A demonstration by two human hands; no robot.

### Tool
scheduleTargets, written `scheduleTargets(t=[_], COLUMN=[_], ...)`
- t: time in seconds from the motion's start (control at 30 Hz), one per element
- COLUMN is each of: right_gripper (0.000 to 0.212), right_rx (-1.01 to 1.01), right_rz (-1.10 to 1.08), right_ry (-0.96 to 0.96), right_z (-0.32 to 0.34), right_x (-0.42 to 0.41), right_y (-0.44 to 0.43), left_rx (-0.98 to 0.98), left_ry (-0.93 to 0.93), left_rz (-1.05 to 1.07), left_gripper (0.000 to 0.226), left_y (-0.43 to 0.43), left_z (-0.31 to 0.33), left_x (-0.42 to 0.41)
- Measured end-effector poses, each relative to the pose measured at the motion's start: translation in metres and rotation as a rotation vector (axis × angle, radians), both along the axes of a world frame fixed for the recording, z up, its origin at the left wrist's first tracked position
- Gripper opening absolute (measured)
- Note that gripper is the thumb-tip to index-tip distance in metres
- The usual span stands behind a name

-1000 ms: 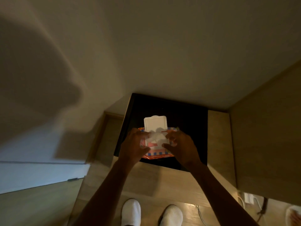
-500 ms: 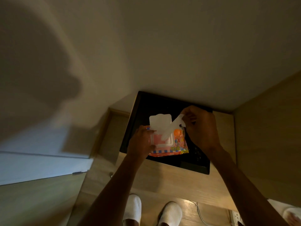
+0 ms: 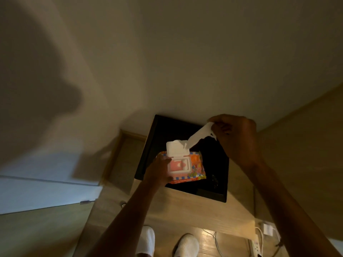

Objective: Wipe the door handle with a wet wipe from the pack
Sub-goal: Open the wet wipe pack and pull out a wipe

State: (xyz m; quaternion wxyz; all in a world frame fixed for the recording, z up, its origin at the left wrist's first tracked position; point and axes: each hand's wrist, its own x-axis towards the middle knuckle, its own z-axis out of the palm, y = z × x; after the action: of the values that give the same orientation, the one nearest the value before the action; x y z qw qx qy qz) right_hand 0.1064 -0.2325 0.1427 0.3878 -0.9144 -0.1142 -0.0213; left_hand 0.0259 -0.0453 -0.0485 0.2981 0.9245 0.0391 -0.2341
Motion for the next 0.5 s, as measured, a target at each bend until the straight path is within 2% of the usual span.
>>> scheduleTargets(t=[0.07, 0.17, 0.3, 0.5], right_gripper=[0.019, 0.017, 0.015, 0.010], right_rx=[-0.069, -0.178, -0.261, -0.305], right_rz=[0.044, 0.106, 0.157, 0.257], right_ry=[0.018, 0.041, 0.050, 0.028], right_z=[0.021, 0.066, 0.143, 0.241], right_x=[0.000, 0.005, 0.003, -0.019], right_y=[0.000, 0.001, 0.005, 0.006], left_rx=[-0.058, -0.190, -0.387, -0.598], left_ry=[0.054, 0.037, -0.086, -0.304], left_rz=[-0.020, 0.067, 0.248, 0.367], left_gripper=[0.082, 0.072, 0.059, 0.059], left_y=[0.002, 0.011, 0.017, 0.005], left_z=[0.025, 0.078, 0.170, 0.307], left_x=[-0.004, -0.009, -0.013, -0.029])
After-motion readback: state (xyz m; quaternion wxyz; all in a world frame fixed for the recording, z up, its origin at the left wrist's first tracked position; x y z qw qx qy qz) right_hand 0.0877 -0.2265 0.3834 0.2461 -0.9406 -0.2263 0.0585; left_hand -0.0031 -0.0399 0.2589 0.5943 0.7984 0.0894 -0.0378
